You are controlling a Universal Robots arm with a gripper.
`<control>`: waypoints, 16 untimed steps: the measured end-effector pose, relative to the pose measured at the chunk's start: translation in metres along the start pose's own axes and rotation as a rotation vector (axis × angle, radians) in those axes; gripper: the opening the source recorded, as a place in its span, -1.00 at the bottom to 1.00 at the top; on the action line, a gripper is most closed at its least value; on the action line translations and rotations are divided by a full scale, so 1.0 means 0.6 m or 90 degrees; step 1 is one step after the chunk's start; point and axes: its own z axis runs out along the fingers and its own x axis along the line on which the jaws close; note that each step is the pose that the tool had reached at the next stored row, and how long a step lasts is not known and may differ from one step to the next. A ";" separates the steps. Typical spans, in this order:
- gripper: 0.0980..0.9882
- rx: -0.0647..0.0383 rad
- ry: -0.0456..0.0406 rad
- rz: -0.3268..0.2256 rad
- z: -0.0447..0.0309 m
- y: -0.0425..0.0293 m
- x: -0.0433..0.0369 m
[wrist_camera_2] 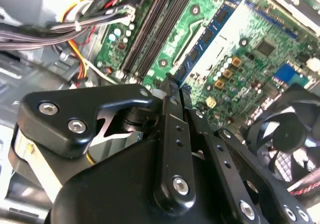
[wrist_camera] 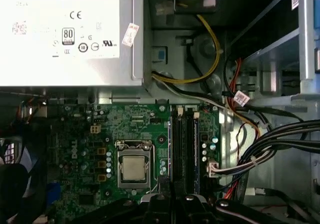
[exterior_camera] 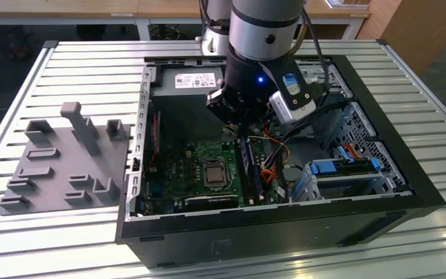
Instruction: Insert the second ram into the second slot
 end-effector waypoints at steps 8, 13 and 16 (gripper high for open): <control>-0.91 0.000 0.0006 -0.003 0.023 -0.001 -0.001; -0.91 0.000 0.0005 -0.003 0.029 -0.001 -0.004; -0.91 0.000 0.0005 -0.003 0.038 -0.001 -0.007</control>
